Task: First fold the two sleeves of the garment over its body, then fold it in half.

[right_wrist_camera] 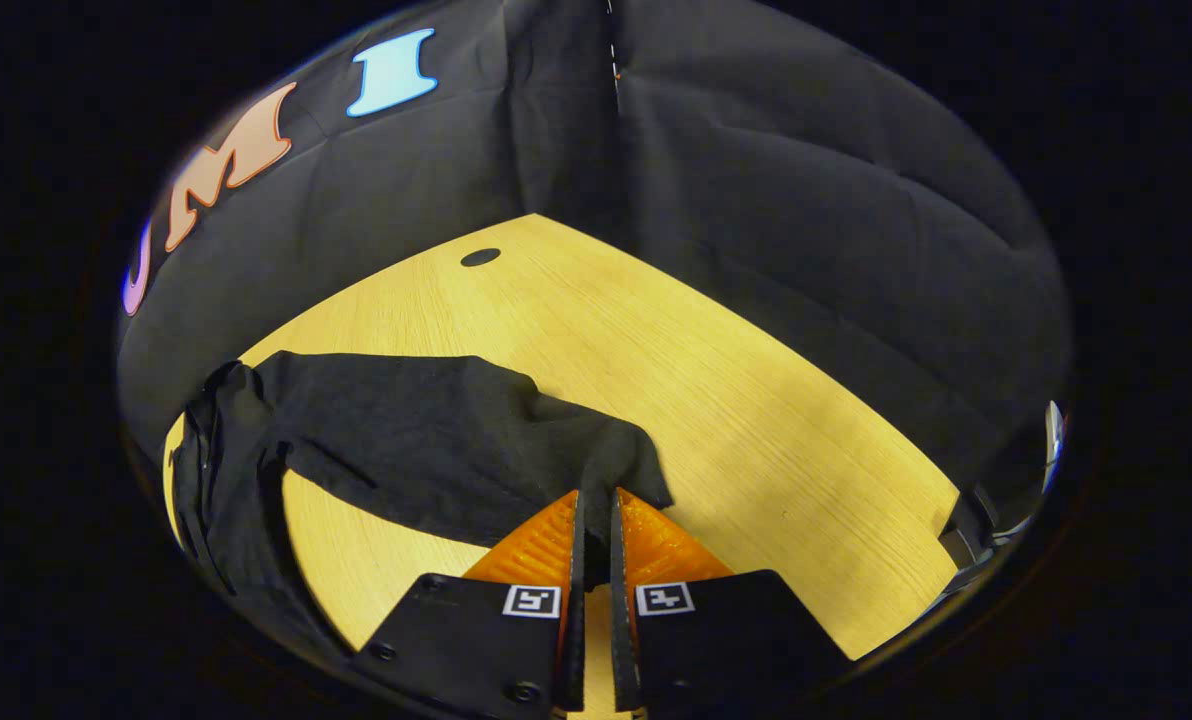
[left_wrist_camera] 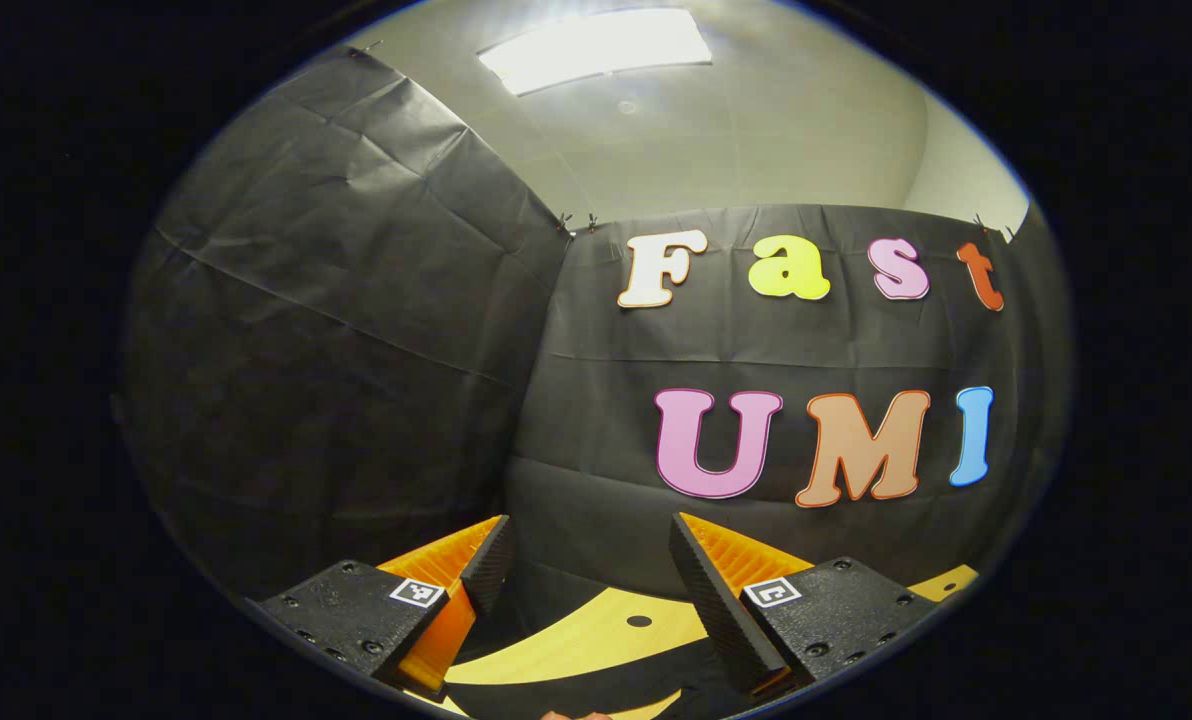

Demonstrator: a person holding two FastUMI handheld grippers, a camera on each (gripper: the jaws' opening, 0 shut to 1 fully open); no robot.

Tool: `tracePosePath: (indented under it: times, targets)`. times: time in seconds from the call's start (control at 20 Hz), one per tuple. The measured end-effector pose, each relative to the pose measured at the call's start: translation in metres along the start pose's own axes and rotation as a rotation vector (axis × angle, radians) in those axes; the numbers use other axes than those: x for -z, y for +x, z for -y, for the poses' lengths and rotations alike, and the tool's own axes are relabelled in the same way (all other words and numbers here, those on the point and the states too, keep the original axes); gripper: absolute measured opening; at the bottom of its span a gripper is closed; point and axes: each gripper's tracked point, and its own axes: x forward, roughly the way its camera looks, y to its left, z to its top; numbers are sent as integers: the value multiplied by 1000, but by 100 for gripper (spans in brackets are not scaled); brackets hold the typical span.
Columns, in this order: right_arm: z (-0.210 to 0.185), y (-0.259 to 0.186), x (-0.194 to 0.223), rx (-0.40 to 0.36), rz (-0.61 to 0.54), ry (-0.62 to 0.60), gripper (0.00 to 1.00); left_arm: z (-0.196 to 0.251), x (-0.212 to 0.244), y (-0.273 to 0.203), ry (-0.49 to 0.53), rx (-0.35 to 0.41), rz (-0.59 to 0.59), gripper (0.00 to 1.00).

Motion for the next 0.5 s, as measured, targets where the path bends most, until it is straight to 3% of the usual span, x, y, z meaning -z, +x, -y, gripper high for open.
tracePosePath:
  times: [0.15,0.25,0.4,0.45,0.5]
  targets:
    - [0,-6,-8,3,3,-2,7,-8,1,-3,-7,-13,-4,91]
    - [-3,-19,-35,12,81,-38,7,-18,1,-6,-4,-24,-3,91]
    - [-46,-59,-96,-49,205,-74,7,-32,7,-12,-28,-38,-16,91]
    - [-70,-68,-112,-64,239,-86,4,-38,10,-14,-39,-46,-25,91]
    - [-96,-74,-126,-79,268,-99,7,-46,14,-16,-53,-58,-32,91]
